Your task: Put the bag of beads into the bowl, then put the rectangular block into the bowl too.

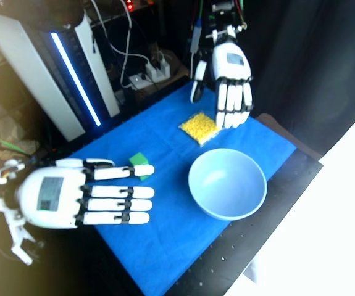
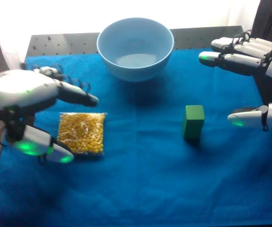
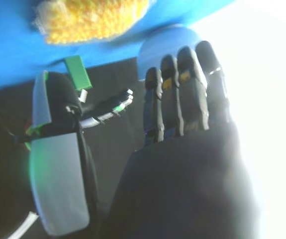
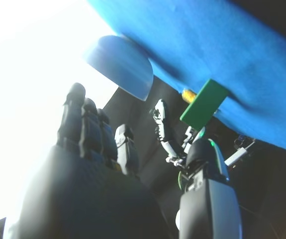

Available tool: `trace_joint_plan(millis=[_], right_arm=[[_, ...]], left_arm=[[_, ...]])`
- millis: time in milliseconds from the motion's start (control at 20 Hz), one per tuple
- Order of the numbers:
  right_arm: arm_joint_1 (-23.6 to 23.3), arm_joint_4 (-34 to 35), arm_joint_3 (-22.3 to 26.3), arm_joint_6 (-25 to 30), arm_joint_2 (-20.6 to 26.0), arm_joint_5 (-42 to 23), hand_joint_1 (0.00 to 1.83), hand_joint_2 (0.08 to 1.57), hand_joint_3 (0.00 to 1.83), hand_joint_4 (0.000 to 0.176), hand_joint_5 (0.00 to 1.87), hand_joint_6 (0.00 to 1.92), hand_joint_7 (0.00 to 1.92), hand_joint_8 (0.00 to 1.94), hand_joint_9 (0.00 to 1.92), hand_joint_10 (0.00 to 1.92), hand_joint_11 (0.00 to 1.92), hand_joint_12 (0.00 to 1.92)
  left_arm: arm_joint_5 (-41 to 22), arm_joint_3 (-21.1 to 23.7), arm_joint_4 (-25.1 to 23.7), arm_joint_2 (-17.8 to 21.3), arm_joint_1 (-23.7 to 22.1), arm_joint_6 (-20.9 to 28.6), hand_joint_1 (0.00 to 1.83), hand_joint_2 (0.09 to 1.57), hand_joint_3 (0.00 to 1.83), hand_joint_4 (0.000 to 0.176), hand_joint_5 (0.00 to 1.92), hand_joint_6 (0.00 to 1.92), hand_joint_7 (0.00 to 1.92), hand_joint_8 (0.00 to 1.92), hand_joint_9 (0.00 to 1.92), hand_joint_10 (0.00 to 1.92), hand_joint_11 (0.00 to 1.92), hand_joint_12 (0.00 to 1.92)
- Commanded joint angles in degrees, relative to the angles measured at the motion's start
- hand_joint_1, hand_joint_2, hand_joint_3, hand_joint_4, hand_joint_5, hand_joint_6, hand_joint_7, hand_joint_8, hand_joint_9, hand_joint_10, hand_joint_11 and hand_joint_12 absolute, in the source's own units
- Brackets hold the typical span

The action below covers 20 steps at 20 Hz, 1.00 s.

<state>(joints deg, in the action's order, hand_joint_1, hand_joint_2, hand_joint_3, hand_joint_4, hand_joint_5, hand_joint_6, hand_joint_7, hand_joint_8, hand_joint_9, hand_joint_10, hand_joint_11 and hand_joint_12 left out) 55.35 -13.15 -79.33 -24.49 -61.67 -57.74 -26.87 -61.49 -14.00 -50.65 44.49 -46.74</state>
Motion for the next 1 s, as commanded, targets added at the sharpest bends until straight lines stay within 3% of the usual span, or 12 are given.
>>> trace_joint_plan(millis=[0,350,400,450,500,550,600,650,700,800,850,950], right_arm=[[-0.8,2.0,-0.2,0.1,0.0,-6.4,0.53,1.10,0.00,0.176,0.07,0.00,0.00,0.00,0.02,0.00,0.00,0.28],[-0.8,1.9,-0.1,0.1,0.0,-6.4,0.57,1.15,0.00,0.176,0.07,0.00,0.00,0.00,0.03,0.00,0.00,0.33],[-0.8,1.9,-0.1,0.1,0.0,-6.4,0.56,1.15,0.00,0.176,0.06,0.00,0.00,0.00,0.03,0.00,0.00,0.34],[-0.8,1.9,0.0,0.1,0.0,-6.4,0.58,1.16,0.01,0.176,0.07,0.00,0.00,0.00,0.04,0.00,0.00,0.34],[-0.8,1.9,0.0,0.1,0.0,-6.4,0.57,1.17,0.01,0.176,0.06,0.00,0.00,0.00,0.05,0.01,0.00,0.34],[-0.8,1.9,0.0,0.1,0.0,-6.4,0.54,1.20,0.00,0.176,0.06,0.00,0.01,0.00,0.06,0.00,0.00,0.38],[-0.8,1.9,0.0,0.1,0.0,-6.4,0.53,1.21,0.00,0.176,0.05,0.01,0.01,0.00,0.06,0.00,0.00,0.33],[-0.8,1.9,0.1,0.1,0.0,-6.4,0.50,1.21,0.00,0.169,0.05,0.01,0.00,0.00,0.06,0.00,0.00,0.33],[-0.7,1.9,0.2,0.1,0.0,-6.4,0.53,1.20,0.00,0.175,0.07,0.01,0.00,0.00,0.05,0.00,0.00,0.32],[-0.5,1.9,0.2,0.1,0.0,-6.4,0.50,1.21,0.00,0.176,0.06,0.00,0.00,0.00,0.05,0.00,0.00,0.40],[-0.5,1.9,0.2,0.1,0.0,-6.4,0.50,1.21,0.00,0.176,0.07,0.00,0.00,0.00,0.06,0.00,0.00,0.41],[-0.4,2.0,0.2,0.1,0.0,-6.3,0.45,1.19,0.00,0.176,0.07,0.00,0.01,0.00,0.08,0.01,0.01,0.43]], left_arm=[[-1.8,-0.5,-0.8,-0.7,-1.4,0.1,0.94,0.90,0.00,0.011,0.48,0.00,0.54,0.01,0.56,0.04,0.00,0.82],[7.9,-2.6,-8.8,-4.2,-5.4,0.1,0.94,0.94,0.01,0.025,0.52,0.00,0.65,0.00,0.68,0.02,0.00,0.95],[8.6,-3.0,-8.8,-4.6,-5.5,-0.5,0.86,1.00,0.01,0.020,0.54,0.00,0.67,0.01,0.70,0.02,0.00,0.95],[9.1,-3.0,-8.0,-4.7,-5.6,-2.1,0.90,1.00,0.00,0.000,0.63,0.01,0.76,0.02,0.77,0.04,0.05,0.99],[9.6,-3.0,-6.6,-4.8,-5.7,-4.3,0.95,1.05,0.00,0.000,0.79,0.03,0.88,0.05,0.85,0.07,0.11,1.04],[9.7,-2.9,-5.2,-4.8,-5.8,-6.1,1.04,1.11,0.01,0.007,0.90,0.84,0.99,0.11,0.91,0.18,0.15,1.31],[9.5,-2.9,-3.7,-4.8,-5.8,-7.2,1.21,1.14,0.00,0.000,0.90,0.90,0.97,1.03,0.81,0.89,0.26,1.56],[8.5,-3.0,-2.4,-4.6,-5.8,-7.8,1.20,1.19,0.00,0.000,0.79,1.13,0.89,1.27,0.71,1.21,0.36,1.69],[7.3,-3.0,-1.3,-4.3,-5.8,-7.8,1.19,1.20,0.00,0.000,0.76,1.21,0.87,1.30,0.67,1.34,0.40,1.72],[4.6,-2.5,0.3,-2.8,-6.3,-7.8,1.23,1.17,0.00,0.000,0.90,0.96,0.87,1.37,0.68,1.49,0.51,1.82],[3.2,-2.0,0.6,-1.7,-7.0,-7.8,1.23,1.16,0.00,0.000,0.93,0.91,0.88,1.36,0.69,1.46,0.55,1.81],[0.9,-1.2,0.2,0.4,-10.0,-7.8,1.23,1.14,0.00,0.000,0.86,1.08,0.97,1.14,0.87,1.20,0.78,1.52]])
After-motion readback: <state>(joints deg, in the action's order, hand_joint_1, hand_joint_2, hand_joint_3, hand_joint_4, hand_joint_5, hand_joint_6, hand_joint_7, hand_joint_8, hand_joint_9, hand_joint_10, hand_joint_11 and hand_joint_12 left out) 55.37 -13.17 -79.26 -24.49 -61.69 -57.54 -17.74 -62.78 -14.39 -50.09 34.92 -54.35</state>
